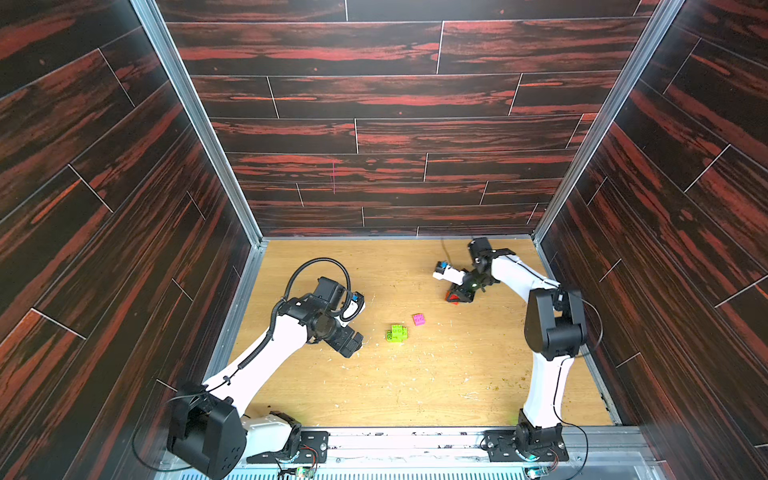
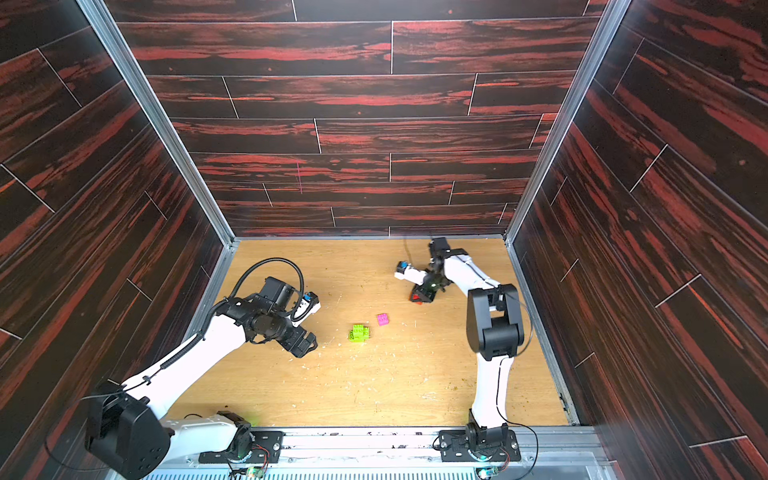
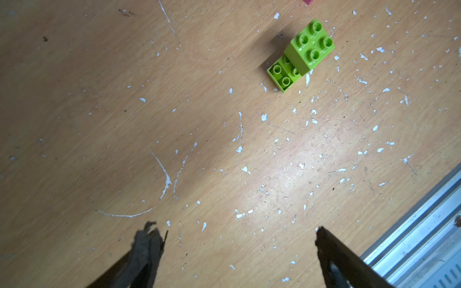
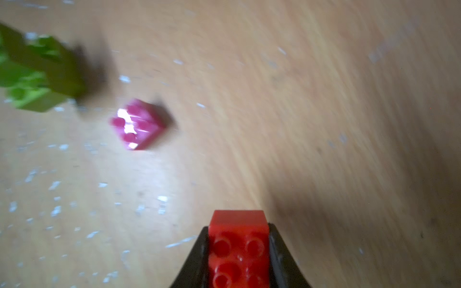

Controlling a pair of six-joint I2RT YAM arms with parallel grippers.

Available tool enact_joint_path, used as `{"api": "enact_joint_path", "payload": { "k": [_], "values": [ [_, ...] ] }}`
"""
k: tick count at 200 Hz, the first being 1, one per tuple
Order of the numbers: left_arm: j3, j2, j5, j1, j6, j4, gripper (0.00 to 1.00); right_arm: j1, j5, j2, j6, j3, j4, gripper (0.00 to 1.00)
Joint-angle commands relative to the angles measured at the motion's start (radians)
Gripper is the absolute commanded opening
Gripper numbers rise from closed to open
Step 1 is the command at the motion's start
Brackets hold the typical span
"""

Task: Assemble the letter s with lego
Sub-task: Pick up the lego brick from the center of the board, then assemble the lego brick with the lego brick.

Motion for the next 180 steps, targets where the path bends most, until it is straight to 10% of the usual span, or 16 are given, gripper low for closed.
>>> {"api": "enact_joint_path", "payload": {
  "k": [1,180],
  "values": [
    [-0.028,-0.039,-0.029,0.007,0.009,-0.049,0.98,0.068,0.016,-0.065,-0.099,-0.037,-0.046,0.20],
    [-0.137,-0.156,-0.068,0.007,0.023,-0.030,0.98,0.263,0.107,0.102,-0.259,0.019,-0.061,0.19]
  ]
}}
